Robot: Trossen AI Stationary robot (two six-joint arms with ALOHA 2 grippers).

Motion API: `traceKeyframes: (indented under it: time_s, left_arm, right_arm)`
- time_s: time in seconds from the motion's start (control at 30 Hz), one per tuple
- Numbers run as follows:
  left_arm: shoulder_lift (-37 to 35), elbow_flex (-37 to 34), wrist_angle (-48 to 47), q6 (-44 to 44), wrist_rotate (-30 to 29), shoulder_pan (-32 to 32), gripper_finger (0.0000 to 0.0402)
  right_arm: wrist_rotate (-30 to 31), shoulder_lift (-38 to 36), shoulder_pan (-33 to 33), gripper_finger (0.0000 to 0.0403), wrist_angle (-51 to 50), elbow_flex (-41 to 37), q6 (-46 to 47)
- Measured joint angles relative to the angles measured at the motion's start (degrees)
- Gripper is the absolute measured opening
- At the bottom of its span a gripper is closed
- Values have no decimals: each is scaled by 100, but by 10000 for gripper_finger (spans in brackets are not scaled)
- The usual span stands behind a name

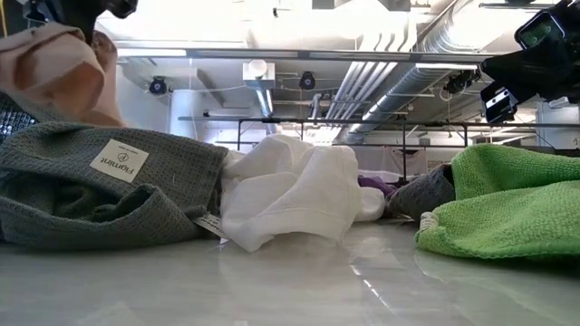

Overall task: Sort towels by color in basket
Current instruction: Put the light pink towel into the left transparent bin

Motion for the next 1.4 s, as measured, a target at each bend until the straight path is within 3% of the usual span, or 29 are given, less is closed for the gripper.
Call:
traceKeyframes:
  time_s: [0.13,0.3,0.57,0.7,0.77,0.93,1.1,1.3,1.4]
  left_arm:
    - [-6,-176,9,1,409,89,5]
    - [69,-1028,-4,329,513,606,5]
    - [501,-1985,33,1615,-242,1378,15]
    - [676,-1982,403,2210,-1045,1490,37]
    - [725,-1982,564,2434,-1139,1581,56]
    - [746,-1957,721,2731,-1110,1786,122]
    - [746,-1483,68,2601,-1127,1877,177]
    - [579,-676,123,2136,-689,1695,192]
    - [554,-644,83,1799,-334,1552,183]
  right_arm:
    - [0,0,2,1,0,0,-1]
    - [0,0,1,1,0,0,2]
    - [-1,0,0,1,0,0,2]
    - [-1,0,0,1,0,0,-1]
    - [-1,0,0,1,0,0,1]
    - [-2,0,0,1,0,0,2]
    - [-1,0,1,1,0,0,1]
    - [-2,0,0,1,0,0,0]
    - [-2,0,0,1,0,0,-1]
